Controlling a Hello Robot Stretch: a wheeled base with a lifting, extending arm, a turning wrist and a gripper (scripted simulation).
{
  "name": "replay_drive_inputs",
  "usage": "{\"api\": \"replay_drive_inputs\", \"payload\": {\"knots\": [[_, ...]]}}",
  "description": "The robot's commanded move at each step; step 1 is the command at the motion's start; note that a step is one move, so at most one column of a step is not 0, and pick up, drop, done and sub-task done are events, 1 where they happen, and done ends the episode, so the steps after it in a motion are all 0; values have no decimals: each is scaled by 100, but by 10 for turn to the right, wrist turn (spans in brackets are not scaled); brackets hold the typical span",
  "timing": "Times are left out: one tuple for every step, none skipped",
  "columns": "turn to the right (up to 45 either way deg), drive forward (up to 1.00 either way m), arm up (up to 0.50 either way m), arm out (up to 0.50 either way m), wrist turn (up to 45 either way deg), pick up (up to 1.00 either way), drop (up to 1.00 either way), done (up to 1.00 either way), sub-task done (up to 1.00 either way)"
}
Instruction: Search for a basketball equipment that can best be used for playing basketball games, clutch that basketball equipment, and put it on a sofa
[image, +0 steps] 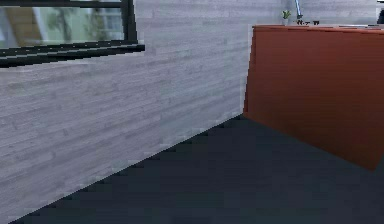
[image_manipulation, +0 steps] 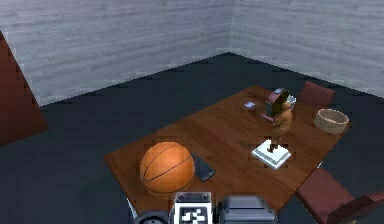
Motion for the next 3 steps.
{"api": "replay_drive_inputs", "payload": {"knots": [[0,0,0,20,0,0,0,0,0],[0,0,0,0,450,0,0,0,0],[0,0,0,0,450,0,0,0,0]]}}
